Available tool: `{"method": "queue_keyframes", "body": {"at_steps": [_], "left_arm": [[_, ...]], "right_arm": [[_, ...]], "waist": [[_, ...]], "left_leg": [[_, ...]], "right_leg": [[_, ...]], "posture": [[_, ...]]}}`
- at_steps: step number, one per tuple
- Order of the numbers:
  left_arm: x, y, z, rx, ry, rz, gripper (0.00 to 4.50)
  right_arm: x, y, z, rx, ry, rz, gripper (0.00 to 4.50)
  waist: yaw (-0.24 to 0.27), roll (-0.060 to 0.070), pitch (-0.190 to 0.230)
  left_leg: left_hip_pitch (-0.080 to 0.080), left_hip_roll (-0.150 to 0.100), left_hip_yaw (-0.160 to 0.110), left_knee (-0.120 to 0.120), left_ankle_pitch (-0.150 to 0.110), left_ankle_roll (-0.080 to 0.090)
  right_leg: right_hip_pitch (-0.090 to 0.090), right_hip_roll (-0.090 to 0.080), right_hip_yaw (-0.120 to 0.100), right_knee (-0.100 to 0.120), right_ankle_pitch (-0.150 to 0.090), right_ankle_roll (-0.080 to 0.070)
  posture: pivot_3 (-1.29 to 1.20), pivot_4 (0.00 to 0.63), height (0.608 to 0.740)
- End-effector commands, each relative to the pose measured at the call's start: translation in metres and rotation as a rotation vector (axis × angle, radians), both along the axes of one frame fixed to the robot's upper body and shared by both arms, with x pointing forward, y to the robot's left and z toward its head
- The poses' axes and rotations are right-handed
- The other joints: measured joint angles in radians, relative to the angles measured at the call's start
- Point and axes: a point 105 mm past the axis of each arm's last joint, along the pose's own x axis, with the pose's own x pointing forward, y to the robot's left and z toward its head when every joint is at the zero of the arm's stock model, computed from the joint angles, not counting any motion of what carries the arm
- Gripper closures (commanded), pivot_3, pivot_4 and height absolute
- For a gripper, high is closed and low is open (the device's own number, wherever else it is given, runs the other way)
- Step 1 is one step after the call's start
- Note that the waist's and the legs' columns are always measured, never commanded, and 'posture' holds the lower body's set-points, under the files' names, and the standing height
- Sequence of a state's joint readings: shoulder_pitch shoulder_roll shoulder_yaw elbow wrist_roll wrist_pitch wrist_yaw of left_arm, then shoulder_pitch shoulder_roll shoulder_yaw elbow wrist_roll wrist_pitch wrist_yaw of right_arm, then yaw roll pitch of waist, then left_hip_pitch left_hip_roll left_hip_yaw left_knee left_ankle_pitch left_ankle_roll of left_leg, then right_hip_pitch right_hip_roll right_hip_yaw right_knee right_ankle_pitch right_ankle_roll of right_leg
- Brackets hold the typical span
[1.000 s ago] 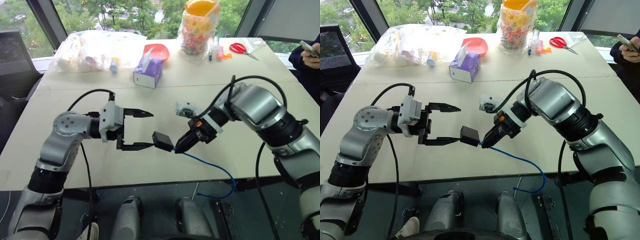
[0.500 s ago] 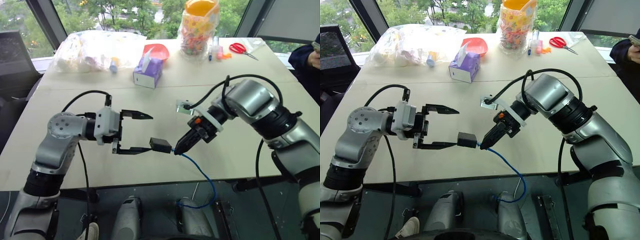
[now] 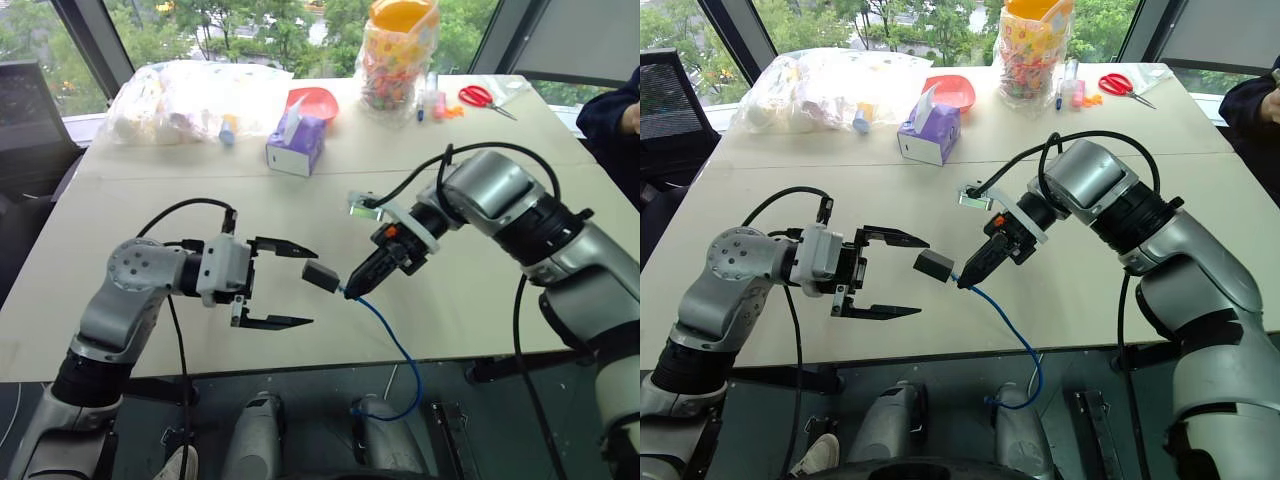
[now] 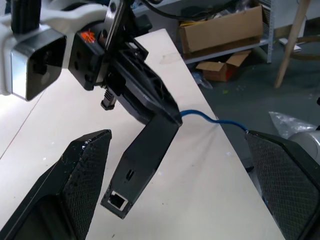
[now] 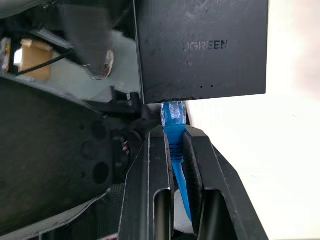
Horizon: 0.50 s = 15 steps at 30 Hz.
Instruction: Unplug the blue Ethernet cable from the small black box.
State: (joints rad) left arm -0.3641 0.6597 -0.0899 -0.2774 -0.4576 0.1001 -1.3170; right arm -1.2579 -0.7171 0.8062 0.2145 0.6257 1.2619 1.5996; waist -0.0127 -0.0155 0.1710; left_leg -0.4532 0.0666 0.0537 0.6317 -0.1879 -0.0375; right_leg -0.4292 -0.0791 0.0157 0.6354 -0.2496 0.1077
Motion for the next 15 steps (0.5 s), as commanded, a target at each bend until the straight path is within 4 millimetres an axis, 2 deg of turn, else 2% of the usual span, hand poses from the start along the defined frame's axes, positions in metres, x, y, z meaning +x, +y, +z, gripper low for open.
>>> {"method": "queue_keyframes", "body": {"at_steps": [1, 5, 15], "left_arm": [[-0.001, -0.002, 0.005, 0.002, -0.043, -0.020, 0.00], [-0.001, -0.004, 0.006, 0.000, -0.049, -0.037, 0.00], [-0.002, -0.009, 0.007, -0.008, -0.050, -0.065, 0.00]], "right_arm": [[-0.012, 0.004, 0.018, 0.035, -0.005, 0.075, 4.47], [-0.020, 0.007, 0.025, 0.042, 0.005, 0.121, 4.47], [-0.028, 0.010, 0.023, 0.015, 0.021, 0.175, 4.47]], "waist": [[0.000, 0.000, 0.000], [-0.001, 0.000, 0.000], [0.000, 0.000, 0.000]], "left_leg": [[0.000, 0.000, 0.000, 0.000, 0.000, 0.000], [0.000, 0.000, 0.000, 0.000, 0.000, 0.000], [0.000, 0.000, 0.000, 0.000, 0.000, 0.000]], "right_leg": [[0.000, 0.000, 0.000, 0.000, 0.000, 0.000], [0.000, 0.000, 0.000, 0.000, 0.000, 0.000], [0.000, 0.000, 0.000, 0.000, 0.000, 0.000]], "posture": [[0.00, 0.150, 0.735], [0.00, 0.150, 0.735], [0.00, 0.150, 0.735]]}}
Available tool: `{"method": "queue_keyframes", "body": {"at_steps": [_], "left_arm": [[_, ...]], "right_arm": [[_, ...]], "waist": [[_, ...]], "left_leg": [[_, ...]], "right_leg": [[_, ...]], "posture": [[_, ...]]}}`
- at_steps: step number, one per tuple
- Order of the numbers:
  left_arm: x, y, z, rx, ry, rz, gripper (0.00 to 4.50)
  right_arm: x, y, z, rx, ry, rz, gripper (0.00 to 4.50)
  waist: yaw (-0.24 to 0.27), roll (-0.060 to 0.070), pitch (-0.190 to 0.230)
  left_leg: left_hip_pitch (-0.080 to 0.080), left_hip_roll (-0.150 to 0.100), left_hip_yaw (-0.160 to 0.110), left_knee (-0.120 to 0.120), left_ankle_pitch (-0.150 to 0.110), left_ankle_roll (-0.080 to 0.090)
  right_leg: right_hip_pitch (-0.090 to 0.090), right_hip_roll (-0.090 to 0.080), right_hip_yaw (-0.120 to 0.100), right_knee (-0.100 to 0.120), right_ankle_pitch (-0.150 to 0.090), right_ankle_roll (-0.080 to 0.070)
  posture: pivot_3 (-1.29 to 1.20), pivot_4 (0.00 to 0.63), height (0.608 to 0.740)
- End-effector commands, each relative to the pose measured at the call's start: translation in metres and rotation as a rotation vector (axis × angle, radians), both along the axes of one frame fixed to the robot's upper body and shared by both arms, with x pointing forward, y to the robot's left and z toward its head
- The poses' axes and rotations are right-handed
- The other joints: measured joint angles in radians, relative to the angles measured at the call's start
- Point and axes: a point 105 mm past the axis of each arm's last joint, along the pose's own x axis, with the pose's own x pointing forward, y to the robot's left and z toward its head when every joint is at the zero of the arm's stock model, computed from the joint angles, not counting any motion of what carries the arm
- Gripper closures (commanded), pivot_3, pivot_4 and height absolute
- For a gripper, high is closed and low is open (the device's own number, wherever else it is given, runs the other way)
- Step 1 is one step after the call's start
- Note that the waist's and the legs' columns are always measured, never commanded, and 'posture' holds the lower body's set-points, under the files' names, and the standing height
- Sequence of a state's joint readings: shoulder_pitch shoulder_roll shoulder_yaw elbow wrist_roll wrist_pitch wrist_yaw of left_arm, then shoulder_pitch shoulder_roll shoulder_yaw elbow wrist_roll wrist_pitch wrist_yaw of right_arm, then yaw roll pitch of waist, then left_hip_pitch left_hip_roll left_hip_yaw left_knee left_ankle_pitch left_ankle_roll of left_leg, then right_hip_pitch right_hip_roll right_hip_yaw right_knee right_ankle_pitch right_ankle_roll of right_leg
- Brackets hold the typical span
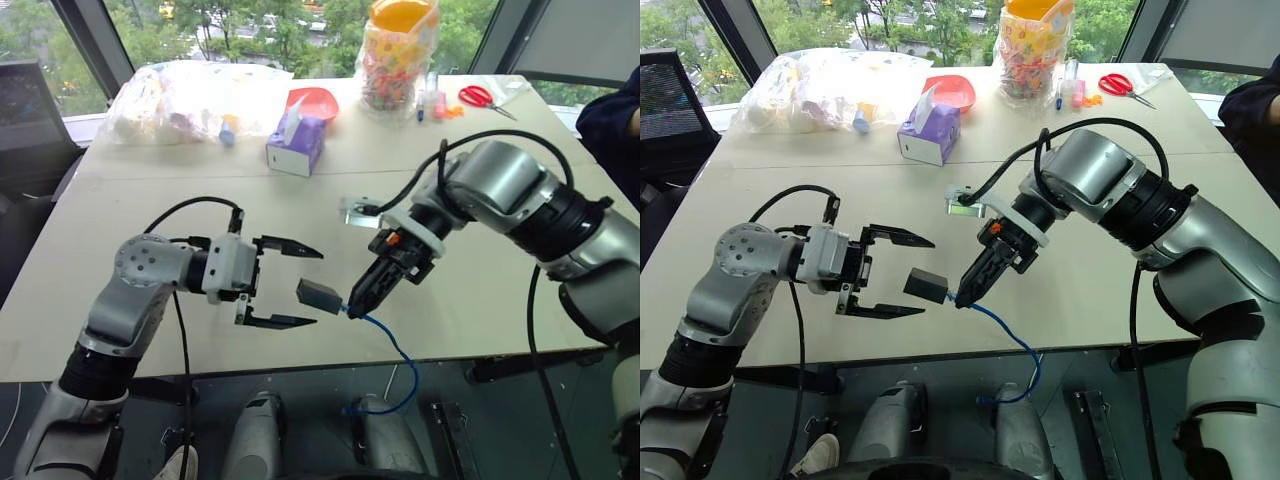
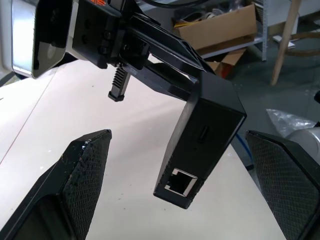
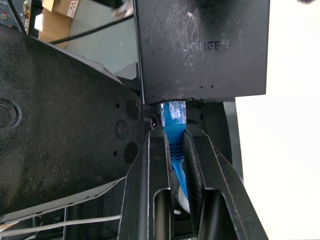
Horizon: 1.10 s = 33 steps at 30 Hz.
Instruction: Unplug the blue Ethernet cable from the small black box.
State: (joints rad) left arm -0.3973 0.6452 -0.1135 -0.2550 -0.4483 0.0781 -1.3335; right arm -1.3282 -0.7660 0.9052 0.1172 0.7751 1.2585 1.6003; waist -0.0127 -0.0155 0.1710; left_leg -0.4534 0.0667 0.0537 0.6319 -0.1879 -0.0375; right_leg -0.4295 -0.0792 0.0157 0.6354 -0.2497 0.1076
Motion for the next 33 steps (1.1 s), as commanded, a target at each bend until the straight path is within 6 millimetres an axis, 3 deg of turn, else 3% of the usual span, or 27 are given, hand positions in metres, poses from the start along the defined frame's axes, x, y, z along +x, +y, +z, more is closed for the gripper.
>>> {"method": "queue_keyframes", "body": {"at_steps": [1, 4, 11, 22, 25, 31, 33], "left_arm": [[-0.005, -0.004, 0.006, -0.013, -0.027, -0.038, 0.00], [-0.008, -0.004, 0.006, -0.011, -0.018, -0.063, 0.84], [-0.008, -0.003, 0.005, -0.004, -0.015, -0.061, 3.98], [-0.001, 0.006, -0.004, 0.028, -0.011, -0.003, 3.99], [-0.001, 0.007, -0.005, 0.029, -0.008, 0.005, 3.99], [0.002, 0.011, -0.007, 0.026, 0.003, 0.035, 3.99], [0.004, 0.013, -0.008, 0.026, 0.007, 0.053, 3.99]], "right_arm": [[-0.006, 0.004, 0.012, 0.024, -0.016, 0.053, 4.47], [-0.006, 0.006, 0.012, 0.021, -0.021, 0.058, 4.50], [-0.005, 0.006, 0.011, 0.017, -0.027, 0.061, 4.50], [0.000, 0.005, 0.006, 0.091, -0.133, 0.114, 4.50], [0.002, 0.005, 0.007, 0.104, -0.137, 0.100, 3.25], [0.017, 0.000, 0.007, 0.056, -0.133, -0.008, 0.20], [0.020, -0.004, 0.007, 0.055, -0.137, -0.032, 0.20]], "waist": [[0.000, 0.000, 0.000], [0.000, 0.000, 0.000], [0.000, 0.000, 0.000], [0.000, 0.000, 0.000], [0.000, 0.000, 0.000], [0.000, 0.000, 0.000], [0.001, 0.000, 0.000]], "left_leg": [[0.000, 0.000, 0.000, 0.000, 0.000, 0.000], [0.000, 0.000, 0.000, 0.000, 0.000, 0.000], [0.000, 0.000, 0.000, 0.000, 0.000, 0.000], [0.000, 0.000, 0.000, 0.000, 0.000, 0.000], [0.000, 0.000, 0.000, 0.000, 0.000, 0.000], [0.000, 0.000, 0.000, 0.000, 0.000, 0.000], [0.000, 0.000, 0.000, 0.000, 0.000, 0.000]], "right_leg": [[0.000, 0.000, 0.000, 0.000, 0.000, 0.000], [0.000, 0.000, 0.000, 0.000, 0.000, 0.000], [0.000, 0.000, 0.000, 0.000, 0.000, 0.000], [0.000, 0.000, 0.000, 0.000, 0.000, 0.000], [0.000, 0.000, 0.000, 0.000, 0.000, 0.000], [0.000, 0.000, 0.000, 0.000, 0.000, 0.000], [0.000, 0.000, 0.000, 0.000, 0.000, 0.000]], "posture": [[0.00, 0.150, 0.735], [0.00, 0.150, 0.735], [0.00, 0.150, 0.735], [0.00, 0.150, 0.735], [0.00, 0.150, 0.735], [0.00, 0.150, 0.735], [0.00, 0.150, 0.735]]}}
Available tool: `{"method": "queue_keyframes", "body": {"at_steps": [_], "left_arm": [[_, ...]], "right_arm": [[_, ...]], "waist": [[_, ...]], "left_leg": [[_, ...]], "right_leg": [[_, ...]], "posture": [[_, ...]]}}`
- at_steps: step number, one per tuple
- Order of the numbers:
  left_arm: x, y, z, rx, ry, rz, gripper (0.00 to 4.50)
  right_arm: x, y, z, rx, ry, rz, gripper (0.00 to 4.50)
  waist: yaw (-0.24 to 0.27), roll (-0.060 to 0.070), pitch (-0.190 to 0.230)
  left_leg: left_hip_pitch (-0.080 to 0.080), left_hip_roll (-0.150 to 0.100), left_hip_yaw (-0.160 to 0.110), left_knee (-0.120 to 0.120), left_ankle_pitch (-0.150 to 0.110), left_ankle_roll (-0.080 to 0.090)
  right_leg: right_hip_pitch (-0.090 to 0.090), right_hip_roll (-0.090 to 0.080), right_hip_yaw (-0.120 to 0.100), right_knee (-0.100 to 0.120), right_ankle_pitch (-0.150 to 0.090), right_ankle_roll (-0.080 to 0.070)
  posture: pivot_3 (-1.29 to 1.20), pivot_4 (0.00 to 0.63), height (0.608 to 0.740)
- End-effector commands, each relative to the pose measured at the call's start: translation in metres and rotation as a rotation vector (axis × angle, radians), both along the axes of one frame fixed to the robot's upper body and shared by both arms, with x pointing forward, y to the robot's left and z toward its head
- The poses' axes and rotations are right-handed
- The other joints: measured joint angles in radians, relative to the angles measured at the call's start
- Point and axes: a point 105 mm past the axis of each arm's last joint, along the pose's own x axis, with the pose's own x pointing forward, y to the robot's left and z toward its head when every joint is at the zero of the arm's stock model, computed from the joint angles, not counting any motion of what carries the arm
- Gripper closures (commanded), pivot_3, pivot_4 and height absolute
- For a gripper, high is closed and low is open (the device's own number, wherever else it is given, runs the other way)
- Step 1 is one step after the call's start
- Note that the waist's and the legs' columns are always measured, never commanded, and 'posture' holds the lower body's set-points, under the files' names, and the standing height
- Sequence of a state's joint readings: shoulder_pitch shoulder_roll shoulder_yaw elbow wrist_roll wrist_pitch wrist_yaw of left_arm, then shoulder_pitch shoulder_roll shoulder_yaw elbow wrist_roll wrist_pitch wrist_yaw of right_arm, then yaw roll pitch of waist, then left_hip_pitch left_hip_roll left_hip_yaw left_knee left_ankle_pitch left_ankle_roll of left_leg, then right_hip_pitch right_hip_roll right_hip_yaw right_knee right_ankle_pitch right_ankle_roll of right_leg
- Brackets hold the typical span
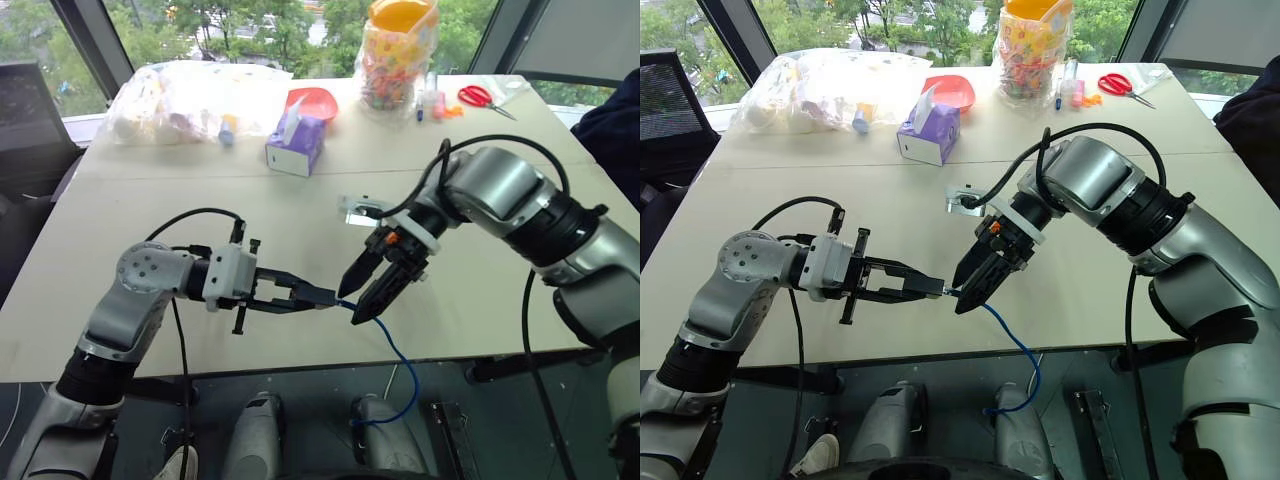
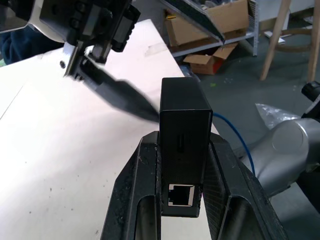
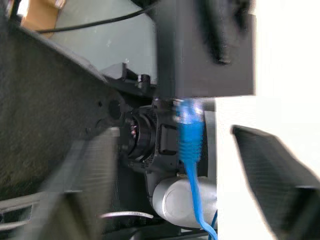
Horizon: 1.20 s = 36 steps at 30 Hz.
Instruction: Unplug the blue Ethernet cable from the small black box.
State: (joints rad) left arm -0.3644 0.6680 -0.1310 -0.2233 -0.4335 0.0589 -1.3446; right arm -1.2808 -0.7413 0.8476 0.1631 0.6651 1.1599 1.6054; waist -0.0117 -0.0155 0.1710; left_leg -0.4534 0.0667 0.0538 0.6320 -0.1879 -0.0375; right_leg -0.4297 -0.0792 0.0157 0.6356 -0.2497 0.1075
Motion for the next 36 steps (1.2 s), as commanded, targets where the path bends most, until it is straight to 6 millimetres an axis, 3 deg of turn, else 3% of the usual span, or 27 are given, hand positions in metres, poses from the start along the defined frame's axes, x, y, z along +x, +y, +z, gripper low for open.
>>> {"method": "queue_keyframes", "body": {"at_steps": [1, 5, 8, 14, 18, 21, 27, 36], "left_arm": [[0.007, 0.010, 0.008, -0.018, -0.020, 0.058, 3.99], [0.017, 0.019, 0.010, -0.055, 0.086, 0.143, 3.99], [0.031, 0.032, 0.011, -0.095, 0.208, 0.252, 3.99], [0.056, 0.043, 0.028, -0.246, 0.360, 0.387, 3.99], [0.066, 0.041, 0.041, -0.319, 0.423, 0.405, 3.99], [0.062, 0.042, 0.040, -0.306, 0.441, 0.393, 3.99], [0.050, 0.042, 0.043, -0.256, 0.470, 0.328, 3.99], [0.047, 0.038, 0.056, -0.254, 0.505, 0.270, 3.99]], "right_arm": [[0.009, -0.006, 0.012, 0.017, -0.055, -0.044, 0.20], [0.026, -0.025, 0.005, 0.004, -0.199, -0.100, 0.20], [0.056, -0.041, -0.004, -0.021, -0.462, -0.237, 0.20], [0.082, -0.043, 0.024, 0.175, -0.878, -0.421, 0.20], [0.100, -0.045, 0.058, 0.355, -1.125, -0.628, 0.20], [0.093, -0.038, 0.062, 0.413, -1.099, -0.641, 0.20], [0.053, -0.025, 0.061, 0.523, -0.813, -0.514, 0.20], [0.052, -0.010, 0.058, 0.569, -0.558, -0.574, 0.20]], "waist": [[0.000, 0.000, 0.000], [0.000, 0.000, 0.000], [-0.001, 0.000, 0.000], [0.001, 0.000, 0.000], [-0.001, 0.000, 0.000], [0.000, 0.000, 0.000], [0.001, 0.000, 0.000], [-0.001, 0.000, 0.000]], "left_leg": [[0.000, 0.000, 0.000, 0.000, 0.000, 0.000], [0.000, 0.000, 0.000, 0.000, 0.000, 0.000], [0.000, 0.000, 0.000, 0.000, 0.000, 0.000], [-0.001, 0.000, 0.000, 0.000, 0.000, 0.000], [-0.001, 0.000, 0.000, 0.000, 0.000, 0.000], [-0.001, 0.000, 0.000, 0.000, 0.000, 0.000], [-0.001, 0.000, 0.000, -0.001, 0.000, 0.000], [0.001, 0.000, -0.001, 0.000, 0.000, 0.000]], "right_leg": [[0.000, 0.000, 0.000, 0.000, 0.000, 0.000], [0.000, 0.000, 0.000, 0.000, 0.000, 0.000], [0.000, 0.000, 0.000, 0.000, 0.000, 0.000], [-0.001, 0.000, 0.000, 0.000, 0.002, 0.004], [0.000, 0.001, 0.000, 0.001, 0.002, 0.005], [0.000, 0.001, 0.000, 0.001, 0.002, 0.005], [0.000, 0.001, 0.000, 0.001, 0.002, 0.005], [0.002, 0.001, 0.000, 0.001, 0.000, 0.001]], "posture": [[0.00, 0.150, 0.735], [0.00, 0.150, 0.735], [0.00, 0.150, 0.735], [0.00, 0.150, 0.735], [0.00, 0.150, 0.735], [0.00, 0.150, 0.735], [0.00, 0.150, 0.735], [0.00, 0.150, 0.735]]}}
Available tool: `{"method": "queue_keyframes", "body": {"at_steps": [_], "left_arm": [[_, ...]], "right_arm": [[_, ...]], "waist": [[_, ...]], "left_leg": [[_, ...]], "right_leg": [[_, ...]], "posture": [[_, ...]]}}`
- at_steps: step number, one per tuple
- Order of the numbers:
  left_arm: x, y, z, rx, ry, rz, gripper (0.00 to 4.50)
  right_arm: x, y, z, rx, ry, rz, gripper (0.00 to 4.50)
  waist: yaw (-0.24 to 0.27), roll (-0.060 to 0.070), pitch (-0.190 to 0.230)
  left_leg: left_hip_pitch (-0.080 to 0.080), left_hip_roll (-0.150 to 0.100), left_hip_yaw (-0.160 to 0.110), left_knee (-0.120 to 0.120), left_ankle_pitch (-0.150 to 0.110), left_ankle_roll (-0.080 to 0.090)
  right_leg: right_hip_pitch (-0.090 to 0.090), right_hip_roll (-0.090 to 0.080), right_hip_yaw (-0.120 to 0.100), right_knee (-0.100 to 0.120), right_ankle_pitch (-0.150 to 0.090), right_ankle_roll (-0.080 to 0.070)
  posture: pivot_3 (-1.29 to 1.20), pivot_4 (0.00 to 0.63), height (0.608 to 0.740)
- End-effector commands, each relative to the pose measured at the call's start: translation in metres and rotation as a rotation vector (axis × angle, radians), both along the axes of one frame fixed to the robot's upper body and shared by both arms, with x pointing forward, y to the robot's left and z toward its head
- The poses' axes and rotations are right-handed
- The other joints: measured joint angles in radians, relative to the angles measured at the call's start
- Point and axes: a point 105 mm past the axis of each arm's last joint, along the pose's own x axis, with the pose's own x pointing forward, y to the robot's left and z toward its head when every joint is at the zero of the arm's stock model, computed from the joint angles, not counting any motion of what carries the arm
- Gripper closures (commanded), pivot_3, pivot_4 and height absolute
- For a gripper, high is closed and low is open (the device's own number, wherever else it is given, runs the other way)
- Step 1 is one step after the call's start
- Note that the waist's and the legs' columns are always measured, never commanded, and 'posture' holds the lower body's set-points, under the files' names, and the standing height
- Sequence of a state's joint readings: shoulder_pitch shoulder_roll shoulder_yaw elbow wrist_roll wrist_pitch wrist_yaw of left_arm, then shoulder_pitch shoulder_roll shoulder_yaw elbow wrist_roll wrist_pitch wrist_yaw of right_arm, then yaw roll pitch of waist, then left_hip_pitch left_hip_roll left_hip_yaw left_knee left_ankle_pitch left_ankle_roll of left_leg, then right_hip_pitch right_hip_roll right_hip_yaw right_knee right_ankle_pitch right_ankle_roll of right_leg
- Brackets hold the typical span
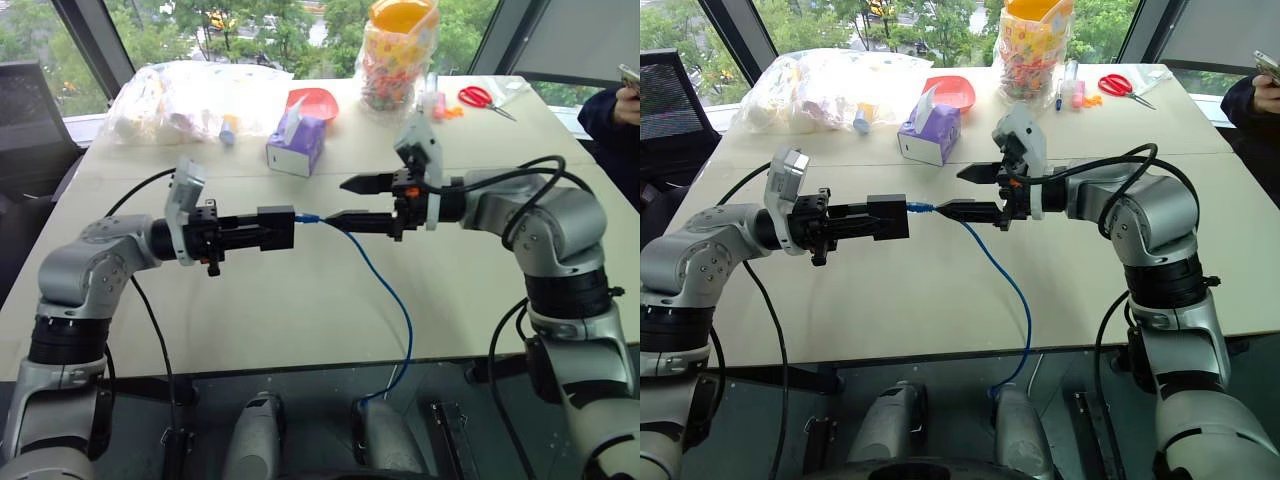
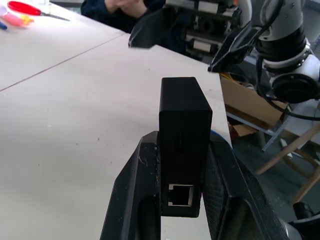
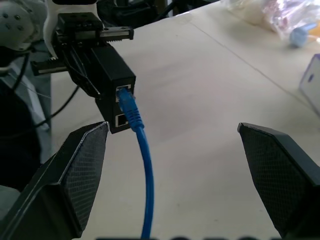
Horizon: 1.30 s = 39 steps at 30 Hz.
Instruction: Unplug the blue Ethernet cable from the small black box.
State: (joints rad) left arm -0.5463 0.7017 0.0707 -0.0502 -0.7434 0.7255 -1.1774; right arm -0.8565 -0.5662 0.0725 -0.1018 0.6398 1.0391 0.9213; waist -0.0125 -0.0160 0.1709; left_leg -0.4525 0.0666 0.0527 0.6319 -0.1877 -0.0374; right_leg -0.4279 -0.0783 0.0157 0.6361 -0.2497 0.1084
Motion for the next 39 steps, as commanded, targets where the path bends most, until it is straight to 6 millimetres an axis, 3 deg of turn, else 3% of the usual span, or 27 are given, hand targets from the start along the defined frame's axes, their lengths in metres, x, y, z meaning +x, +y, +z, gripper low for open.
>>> {"method": "queue_keyframes", "body": {"at_steps": [1, 19, 22, 26, 39], "left_arm": [[-0.006, -0.004, 0.017, -0.031, -0.031, -0.041, 3.99], [-0.011, -0.012, 0.025, -0.057, 0.021, -0.116, 3.99], [-0.010, -0.012, 0.024, -0.057, 0.020, -0.118, 3.99], [-0.011, -0.013, 0.025, -0.062, 0.019, -0.116, 3.99], [-0.010, -0.012, 0.024, -0.077, 0.022, -0.118, 3.99]], "right_arm": [[0.001, 0.002, 0.018, 0.065, 0.004, 0.007, 0.20], [-0.022, 0.013, 0.024, 0.128, 0.079, 0.100, 0.20], [-0.022, 0.014, 0.024, 0.126, 0.079, 0.102, 0.96], [-0.026, 0.017, 0.025, 0.128, 0.103, 0.126, 2.93], [-0.029, 0.021, 0.025, 0.110, 0.114, 0.152, 2.93]], "waist": [[0.000, 0.000, 0.000], [-0.001, 0.000, 0.000], [0.000, 0.000, 0.000], [0.000, 0.000, 0.000], [-0.001, 0.000, 0.000]], "left_leg": [[0.000, 0.000, 0.000, 0.000, 0.000, 0.000], [0.000, 0.000, 0.000, -0.001, 0.000, 0.000], [0.000, 0.000, 0.000, -0.001, 0.000, 0.000], [0.000, 0.000, 0.000, -0.001, 0.000, 0.000], [0.000, 0.000, 0.000, -0.001, 0.000, 0.000]], "right_leg": [[0.000, 0.000, 0.000, 0.000, 0.000, 0.000], [0.000, 0.000, 0.000, 0.000, 0.001, 0.003], [0.000, 0.000, 0.000, 0.000, 0.001, 0.002], [0.000, 0.000, 0.000, 0.000, 0.001, 0.001], [0.000, 0.000, 0.000, 0.000, 0.000, 0.001]], "posture": [[0.00, 0.150, 0.735], [0.00, 0.150, 0.735], [0.00, 0.150, 0.735], [0.00, 0.150, 0.735], [0.00, 0.150, 0.735]]}}
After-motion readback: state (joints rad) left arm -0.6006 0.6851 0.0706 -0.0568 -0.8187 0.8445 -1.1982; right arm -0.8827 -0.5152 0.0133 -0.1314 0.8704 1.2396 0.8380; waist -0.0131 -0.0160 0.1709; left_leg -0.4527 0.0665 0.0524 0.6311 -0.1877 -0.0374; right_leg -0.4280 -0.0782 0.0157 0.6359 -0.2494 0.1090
